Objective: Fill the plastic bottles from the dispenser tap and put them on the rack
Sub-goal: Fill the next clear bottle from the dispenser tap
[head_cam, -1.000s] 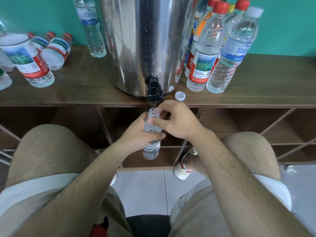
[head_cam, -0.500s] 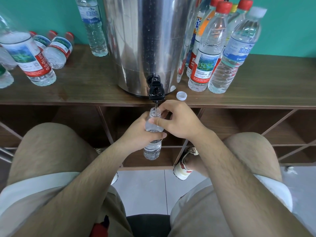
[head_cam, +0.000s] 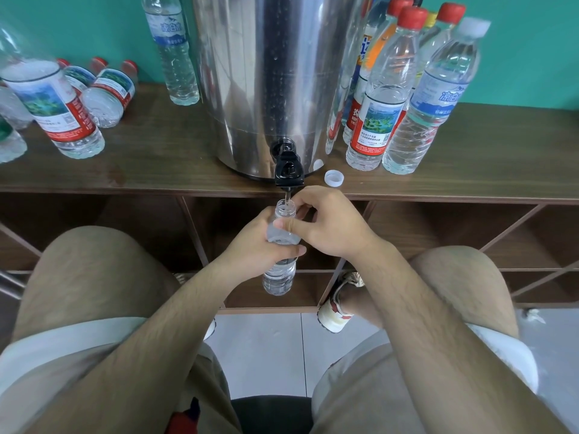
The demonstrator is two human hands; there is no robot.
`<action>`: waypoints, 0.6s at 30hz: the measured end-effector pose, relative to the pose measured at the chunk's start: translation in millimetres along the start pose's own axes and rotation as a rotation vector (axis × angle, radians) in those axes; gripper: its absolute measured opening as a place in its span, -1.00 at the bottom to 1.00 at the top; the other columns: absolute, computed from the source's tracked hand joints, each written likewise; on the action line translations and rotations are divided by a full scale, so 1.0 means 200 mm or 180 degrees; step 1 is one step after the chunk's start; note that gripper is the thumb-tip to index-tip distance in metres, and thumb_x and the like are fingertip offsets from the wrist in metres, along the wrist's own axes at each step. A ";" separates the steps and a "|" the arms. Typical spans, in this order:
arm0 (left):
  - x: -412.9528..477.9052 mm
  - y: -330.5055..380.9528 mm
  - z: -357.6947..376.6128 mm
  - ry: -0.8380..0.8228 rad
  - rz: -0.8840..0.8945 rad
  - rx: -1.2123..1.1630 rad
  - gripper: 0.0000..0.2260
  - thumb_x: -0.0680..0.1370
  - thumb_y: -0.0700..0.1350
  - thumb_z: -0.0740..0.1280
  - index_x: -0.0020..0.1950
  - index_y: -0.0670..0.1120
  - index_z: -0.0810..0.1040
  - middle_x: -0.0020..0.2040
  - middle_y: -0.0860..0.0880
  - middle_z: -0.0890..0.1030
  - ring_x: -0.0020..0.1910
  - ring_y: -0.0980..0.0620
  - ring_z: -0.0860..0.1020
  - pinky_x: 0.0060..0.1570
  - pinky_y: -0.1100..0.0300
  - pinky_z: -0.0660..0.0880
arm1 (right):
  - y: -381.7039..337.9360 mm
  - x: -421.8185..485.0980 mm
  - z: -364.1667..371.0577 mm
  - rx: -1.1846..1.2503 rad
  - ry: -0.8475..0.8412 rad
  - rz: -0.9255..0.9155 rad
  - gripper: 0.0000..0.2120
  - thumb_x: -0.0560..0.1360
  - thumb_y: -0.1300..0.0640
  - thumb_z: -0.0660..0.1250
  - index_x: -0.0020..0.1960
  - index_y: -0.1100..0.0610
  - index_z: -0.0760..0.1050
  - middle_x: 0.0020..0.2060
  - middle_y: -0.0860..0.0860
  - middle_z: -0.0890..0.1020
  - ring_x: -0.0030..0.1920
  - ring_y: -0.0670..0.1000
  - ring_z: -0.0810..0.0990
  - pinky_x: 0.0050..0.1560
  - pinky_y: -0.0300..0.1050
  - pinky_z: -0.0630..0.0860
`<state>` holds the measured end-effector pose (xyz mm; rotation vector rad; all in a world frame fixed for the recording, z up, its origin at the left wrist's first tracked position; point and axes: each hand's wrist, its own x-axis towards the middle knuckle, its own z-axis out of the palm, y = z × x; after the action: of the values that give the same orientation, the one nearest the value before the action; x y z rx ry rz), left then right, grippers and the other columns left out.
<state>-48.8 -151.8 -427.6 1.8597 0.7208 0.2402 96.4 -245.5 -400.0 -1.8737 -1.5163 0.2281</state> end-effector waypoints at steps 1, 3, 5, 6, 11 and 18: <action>0.00 0.00 0.00 -0.0006 0.0007 -0.0006 -0.37 0.44 -0.10 0.61 0.44 0.04 0.43 0.23 0.07 0.62 0.23 0.06 0.60 0.33 -0.07 0.55 | 0.00 0.00 0.00 -0.0014 -0.0004 0.0006 -0.72 0.49 -0.10 0.54 -0.05 0.12 0.65 -0.17 -0.04 0.62 -0.16 -0.05 0.58 -0.16 -0.06 0.55; 0.00 0.00 0.00 -0.0011 0.0002 -0.0003 -0.36 0.44 -0.10 0.61 0.45 0.03 0.43 0.25 0.06 0.62 0.25 0.04 0.60 0.33 -0.09 0.54 | 0.00 0.00 0.00 -0.0028 -0.0015 0.0004 -0.72 0.49 -0.10 0.54 -0.05 0.12 0.65 -0.17 -0.03 0.63 -0.16 -0.04 0.59 -0.14 -0.05 0.55; 0.00 0.00 0.00 -0.0020 0.0012 -0.0011 -0.37 0.44 -0.10 0.61 0.44 0.04 0.43 0.25 0.05 0.63 0.26 0.03 0.60 0.34 -0.10 0.54 | 0.00 0.00 0.00 -0.0023 -0.0020 -0.0001 -0.72 0.49 -0.10 0.54 -0.05 0.12 0.66 -0.17 -0.03 0.63 -0.15 -0.04 0.59 -0.13 -0.04 0.56; 0.01 0.00 0.00 -0.0027 0.0021 -0.0022 -0.37 0.44 -0.10 0.61 0.45 0.04 0.43 0.25 0.06 0.63 0.25 0.03 0.60 0.34 -0.10 0.54 | 0.00 0.00 0.00 -0.0013 -0.0016 0.0001 -0.71 0.49 -0.10 0.54 -0.05 0.12 0.66 -0.17 -0.03 0.63 -0.15 -0.04 0.59 -0.13 -0.04 0.56; 0.00 0.00 0.00 -0.0017 0.0019 0.0013 -0.36 0.44 -0.09 0.61 0.46 0.06 0.42 0.25 0.07 0.62 0.25 0.05 0.60 0.33 -0.07 0.55 | 0.00 0.00 0.00 -0.0005 -0.0017 0.0005 -0.71 0.49 -0.10 0.54 -0.03 0.12 0.66 -0.15 -0.03 0.63 -0.14 -0.05 0.59 -0.12 -0.04 0.56; 0.01 -0.02 0.00 -0.0020 0.0044 0.0015 -0.36 0.44 -0.09 0.62 0.44 0.05 0.43 0.23 0.08 0.63 0.22 0.06 0.61 0.31 -0.06 0.56 | 0.01 0.00 0.00 -0.0037 -0.0014 -0.0002 -0.71 0.49 -0.11 0.54 -0.04 0.12 0.66 -0.15 -0.04 0.64 -0.15 -0.06 0.59 -0.16 -0.12 0.54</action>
<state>-48.8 -149.6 -430.6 1.8697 0.7049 0.2417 97.3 -244.7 -400.7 -1.8829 -1.5242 0.2234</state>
